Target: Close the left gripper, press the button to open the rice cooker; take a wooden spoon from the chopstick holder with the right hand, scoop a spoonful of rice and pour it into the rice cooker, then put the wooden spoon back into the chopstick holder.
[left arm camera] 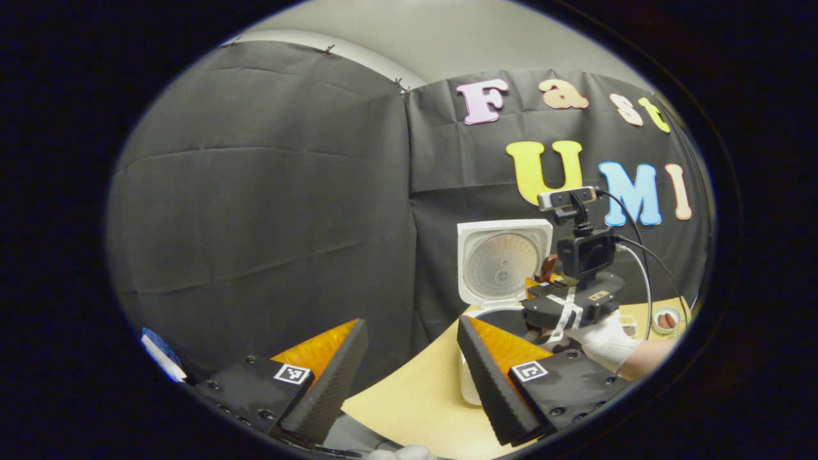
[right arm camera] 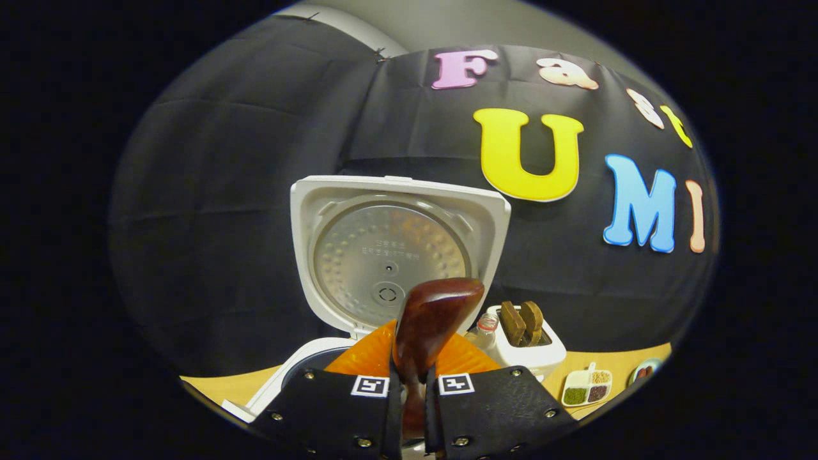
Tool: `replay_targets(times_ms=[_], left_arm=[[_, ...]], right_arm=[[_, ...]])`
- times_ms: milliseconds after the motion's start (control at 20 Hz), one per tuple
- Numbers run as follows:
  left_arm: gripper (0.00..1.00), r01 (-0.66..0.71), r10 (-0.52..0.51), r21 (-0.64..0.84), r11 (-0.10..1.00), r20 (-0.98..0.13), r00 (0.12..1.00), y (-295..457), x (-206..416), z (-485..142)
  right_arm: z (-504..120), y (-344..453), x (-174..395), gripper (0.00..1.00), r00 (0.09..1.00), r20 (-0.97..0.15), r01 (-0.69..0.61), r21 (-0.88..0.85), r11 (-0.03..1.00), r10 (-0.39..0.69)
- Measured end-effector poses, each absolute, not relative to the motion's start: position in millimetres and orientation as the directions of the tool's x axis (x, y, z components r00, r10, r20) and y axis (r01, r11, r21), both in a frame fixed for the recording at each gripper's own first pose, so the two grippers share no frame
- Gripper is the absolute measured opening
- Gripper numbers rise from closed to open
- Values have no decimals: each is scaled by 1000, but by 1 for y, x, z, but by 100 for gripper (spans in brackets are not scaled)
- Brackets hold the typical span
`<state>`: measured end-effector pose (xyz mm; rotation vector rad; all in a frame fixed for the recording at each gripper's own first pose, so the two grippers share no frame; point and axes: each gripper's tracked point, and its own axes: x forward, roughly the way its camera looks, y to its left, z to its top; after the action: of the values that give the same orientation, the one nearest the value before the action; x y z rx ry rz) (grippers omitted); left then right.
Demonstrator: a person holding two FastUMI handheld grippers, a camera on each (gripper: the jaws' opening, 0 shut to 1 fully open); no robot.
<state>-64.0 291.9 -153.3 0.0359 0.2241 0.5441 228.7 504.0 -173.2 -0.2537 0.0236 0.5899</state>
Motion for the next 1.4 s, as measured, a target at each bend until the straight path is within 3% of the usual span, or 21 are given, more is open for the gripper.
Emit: replay_targets(times_ms=[200, 450, 650, 750, 900, 1050, 1400], left_arm=[[100, -507, 515, 95, 857, -199, 834, 289, -63, -152], [96, -506, 515, 99, 857, -195, 834, 286, -63, -151], [100, -505, 514, 100, 857, -199, 834, 285, -60, -153], [96, -499, 512, 117, 859, -194, 837, 282, -59, -151], [100, -486, 501, 122, 865, -192, 844, 277, -55, -149], [100, -471, 485, 113, 875, -188, 854, 271, -52, -146], [98, -385, 398, 104, 917, -188, 898, 228, -24, -141]], right_arm=[[-169, 513, 219, 14, 808, -71, -562, -391, 729, 585], [-170, 512, 221, 14, 800, -88, -579, -370, 726, 593], [-162, 497, 233, 14, 782, -127, -612, 29, 790, 611], [-153, 484, 240, 14, 787, -130, -561, 258, 787, 604], [-147, 446, 261, 14, 811, -122, -461, 467, 754, 572], [-136, 405, 274, 14, 844, -112, -385, 552, 740, 524], [-128, 291, 285, 14, 913, -96, -274, 575, 771, 396]])
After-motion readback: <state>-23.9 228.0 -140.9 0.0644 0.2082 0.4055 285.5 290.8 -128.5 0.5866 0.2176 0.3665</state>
